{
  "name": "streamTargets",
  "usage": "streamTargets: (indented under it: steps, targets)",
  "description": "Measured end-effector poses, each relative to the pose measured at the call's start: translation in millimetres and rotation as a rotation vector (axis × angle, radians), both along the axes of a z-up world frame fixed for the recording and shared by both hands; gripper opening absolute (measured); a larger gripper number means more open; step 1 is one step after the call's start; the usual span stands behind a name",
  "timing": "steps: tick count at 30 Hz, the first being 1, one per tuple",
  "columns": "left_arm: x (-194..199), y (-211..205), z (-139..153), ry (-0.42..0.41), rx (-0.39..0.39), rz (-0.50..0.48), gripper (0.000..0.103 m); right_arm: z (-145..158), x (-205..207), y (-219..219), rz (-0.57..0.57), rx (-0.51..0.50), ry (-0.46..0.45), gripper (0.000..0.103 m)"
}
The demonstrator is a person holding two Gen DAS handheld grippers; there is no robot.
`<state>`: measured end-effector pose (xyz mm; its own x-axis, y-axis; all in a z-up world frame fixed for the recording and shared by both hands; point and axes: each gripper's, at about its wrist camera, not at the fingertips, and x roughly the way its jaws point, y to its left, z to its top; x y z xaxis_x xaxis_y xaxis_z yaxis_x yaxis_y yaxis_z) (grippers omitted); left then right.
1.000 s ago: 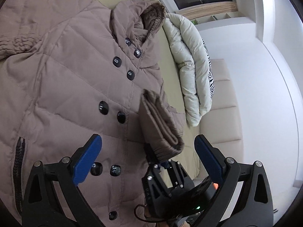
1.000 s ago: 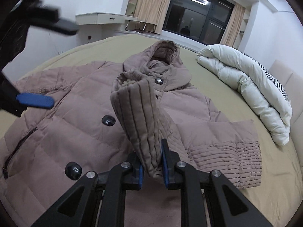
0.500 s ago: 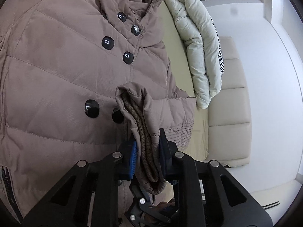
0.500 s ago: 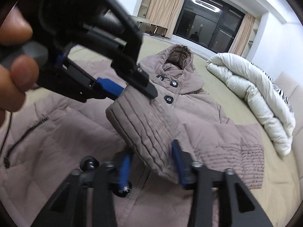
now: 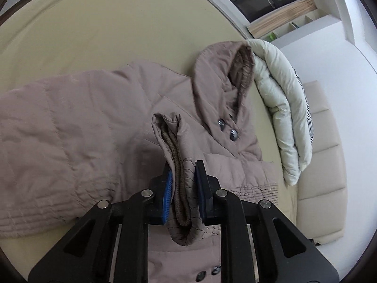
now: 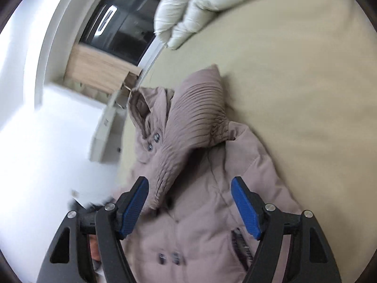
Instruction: Fold large clothes
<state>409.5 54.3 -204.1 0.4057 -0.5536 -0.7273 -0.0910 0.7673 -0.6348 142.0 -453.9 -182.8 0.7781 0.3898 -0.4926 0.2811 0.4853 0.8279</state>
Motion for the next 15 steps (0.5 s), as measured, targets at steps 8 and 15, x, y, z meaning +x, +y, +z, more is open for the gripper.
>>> streamTargets:
  steps: [8,15]
  targets:
    - [15.4,39.2,-16.4,-0.003,0.012,0.08,0.017,-38.5,87.6,22.4,0.051,0.263,0.006,0.076]
    - [19.4,37.9,-25.5,0.002,0.05,0.085,0.017,-59.1,110.3,-17.5,-0.17,0.337,-0.004,0.074]
